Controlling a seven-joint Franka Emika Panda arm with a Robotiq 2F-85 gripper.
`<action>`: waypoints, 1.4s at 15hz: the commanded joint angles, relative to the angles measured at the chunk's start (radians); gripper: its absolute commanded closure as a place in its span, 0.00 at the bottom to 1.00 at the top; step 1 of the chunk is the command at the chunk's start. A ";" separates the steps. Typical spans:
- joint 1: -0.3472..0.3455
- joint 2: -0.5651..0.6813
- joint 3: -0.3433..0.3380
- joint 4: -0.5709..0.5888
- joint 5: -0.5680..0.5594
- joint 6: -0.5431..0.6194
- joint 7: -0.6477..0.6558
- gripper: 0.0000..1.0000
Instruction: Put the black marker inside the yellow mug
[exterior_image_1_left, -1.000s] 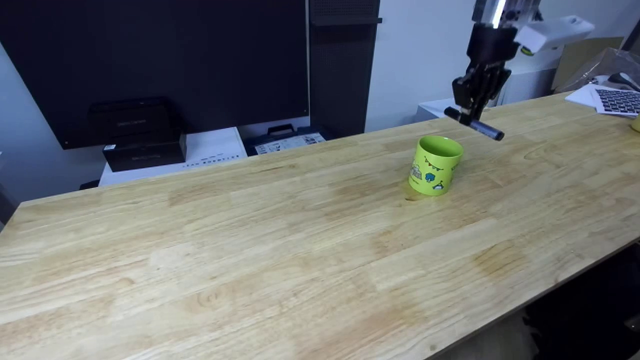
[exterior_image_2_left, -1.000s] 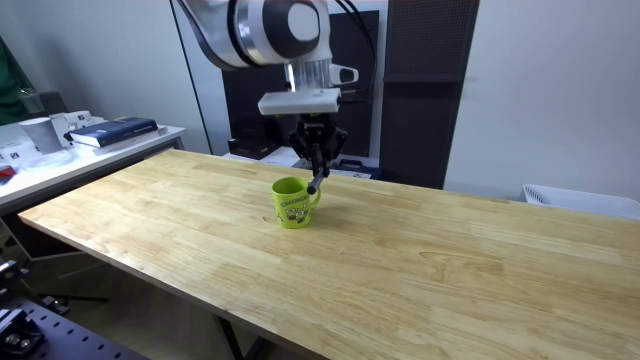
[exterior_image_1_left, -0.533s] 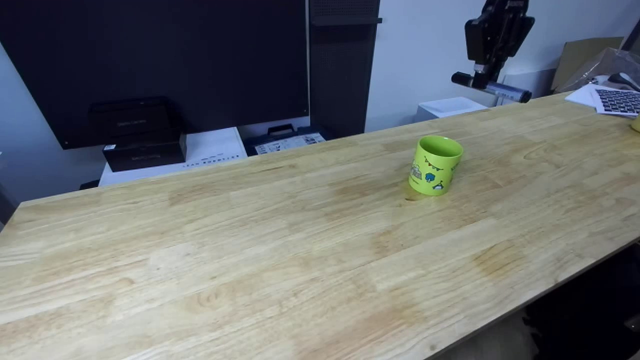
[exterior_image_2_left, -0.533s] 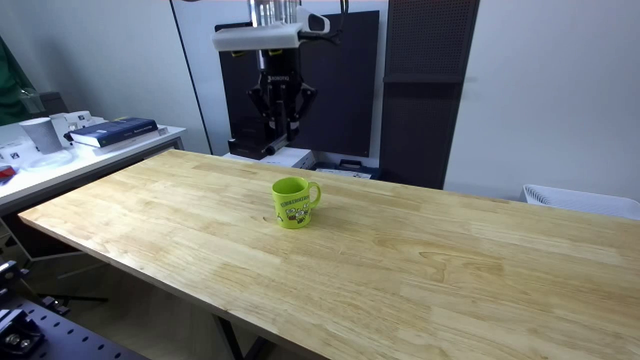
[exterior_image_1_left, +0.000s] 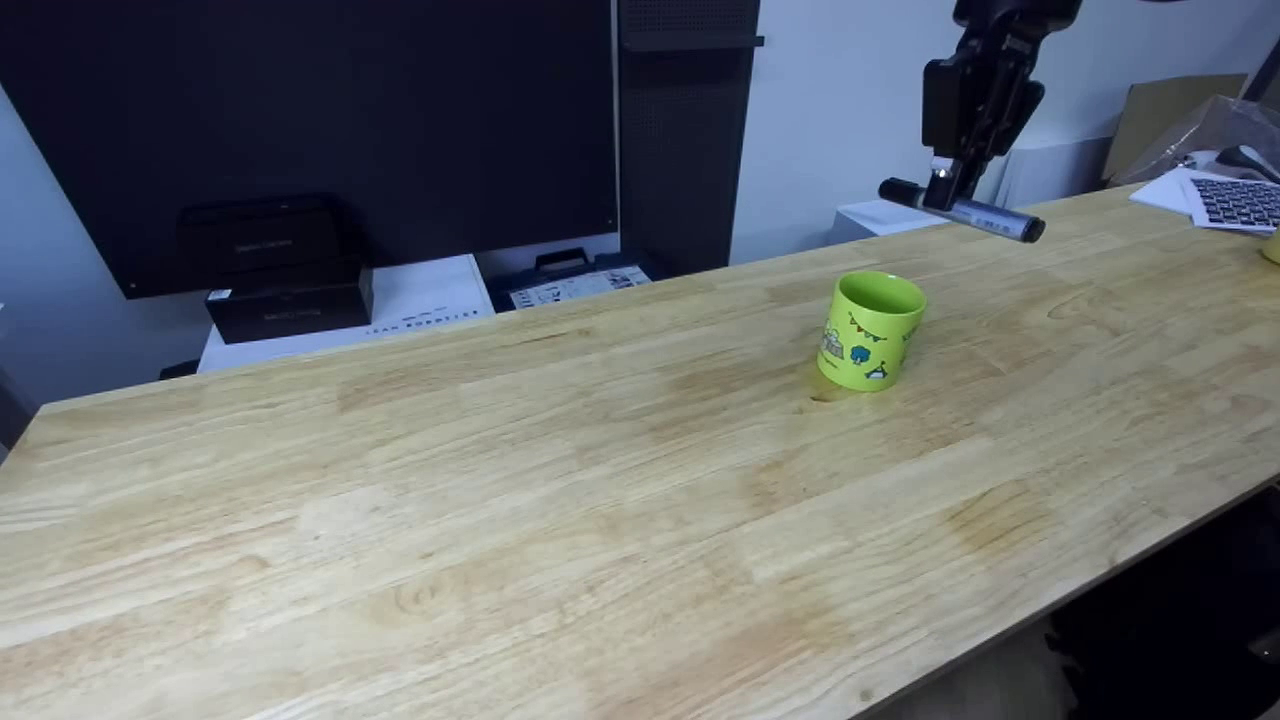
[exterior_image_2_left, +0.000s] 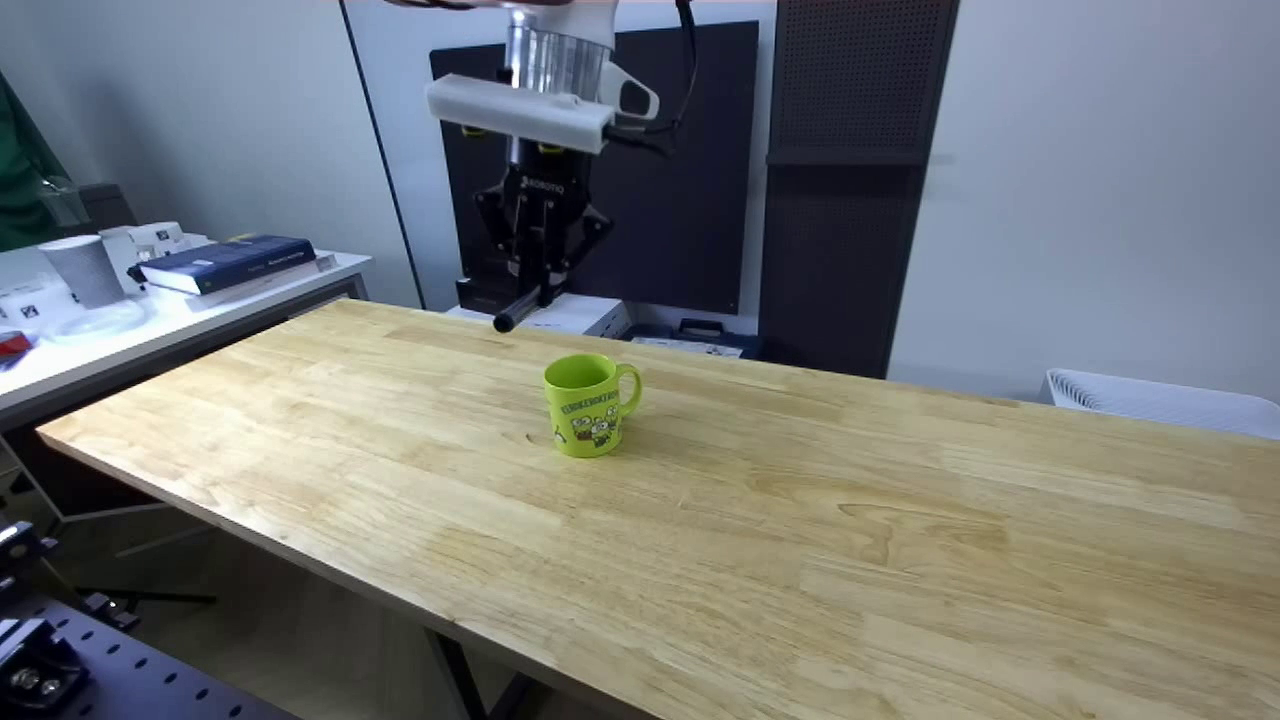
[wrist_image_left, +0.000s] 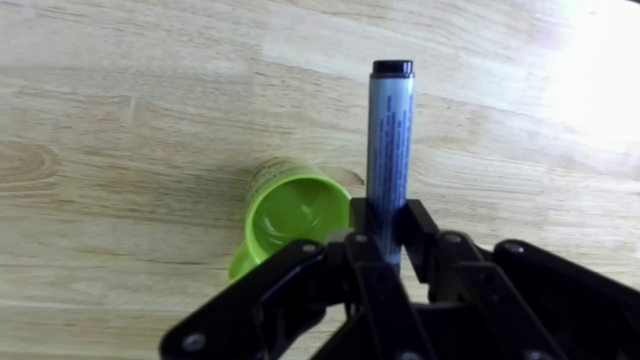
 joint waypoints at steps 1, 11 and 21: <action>-0.052 0.070 0.026 0.088 0.131 -0.133 -0.117 0.95; -0.027 0.148 -0.050 0.170 -0.023 -0.187 0.235 0.95; -0.038 0.163 -0.035 0.179 -0.011 -0.241 0.201 0.79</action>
